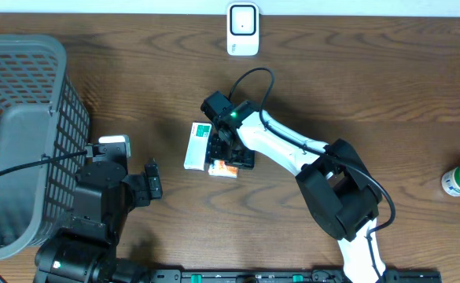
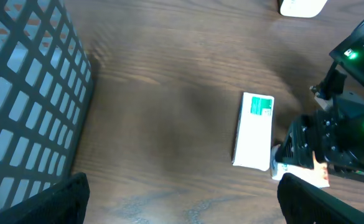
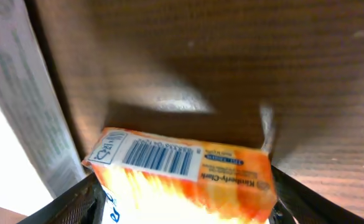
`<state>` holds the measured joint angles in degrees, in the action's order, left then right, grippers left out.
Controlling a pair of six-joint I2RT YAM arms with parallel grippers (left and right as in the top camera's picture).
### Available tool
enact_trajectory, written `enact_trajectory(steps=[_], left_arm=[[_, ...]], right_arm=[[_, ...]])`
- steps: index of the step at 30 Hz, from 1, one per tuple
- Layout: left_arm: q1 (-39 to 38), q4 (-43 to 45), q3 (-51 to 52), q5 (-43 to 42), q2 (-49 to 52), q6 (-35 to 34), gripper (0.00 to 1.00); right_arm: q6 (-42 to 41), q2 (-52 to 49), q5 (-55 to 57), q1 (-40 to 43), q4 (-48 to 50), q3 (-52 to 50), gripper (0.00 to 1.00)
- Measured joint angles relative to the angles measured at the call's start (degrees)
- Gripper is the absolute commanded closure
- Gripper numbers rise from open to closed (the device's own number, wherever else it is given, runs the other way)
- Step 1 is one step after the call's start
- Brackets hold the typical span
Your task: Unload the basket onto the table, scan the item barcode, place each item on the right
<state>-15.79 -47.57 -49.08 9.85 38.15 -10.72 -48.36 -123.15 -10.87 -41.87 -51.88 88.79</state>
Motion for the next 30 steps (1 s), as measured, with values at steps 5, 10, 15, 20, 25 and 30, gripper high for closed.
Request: enact_trajectory(steps=[5, 10, 15, 20, 25, 30], left_arm=[[0.0, 0.0, 0.0, 0.0, 0.0, 0.0, 0.04], [0.0, 0.0, 0.0, 0.0, 0.0, 0.0, 0.04], [0.0, 0.0, 0.0, 0.0, 0.0, 0.0, 0.04], [0.0, 0.0, 0.0, 0.0, 0.0, 0.0, 0.04], [0.0, 0.0, 0.0, 0.0, 0.0, 0.0, 0.04], [0.0, 0.0, 0.0, 0.0, 0.0, 0.0, 0.04]], right_arm=[[13.2, -0.1, 0.0, 0.0, -4.3, 0.0, 0.26], [28.8, -1.0, 10.0, 0.0, -13.7, -0.1, 0.01], [32.7, -0.7, 30.0, 0.0, -17.9, 0.3, 0.01], [32.2, -0.9, 39.8, -0.1, -17.6, 0.0, 0.01], [30.9, 1.1, 41.5, -1.4, -16.4, -0.6, 0.01], [29.6, 10.0, 37.7, -3.0, -16.1, -0.8, 0.01]])
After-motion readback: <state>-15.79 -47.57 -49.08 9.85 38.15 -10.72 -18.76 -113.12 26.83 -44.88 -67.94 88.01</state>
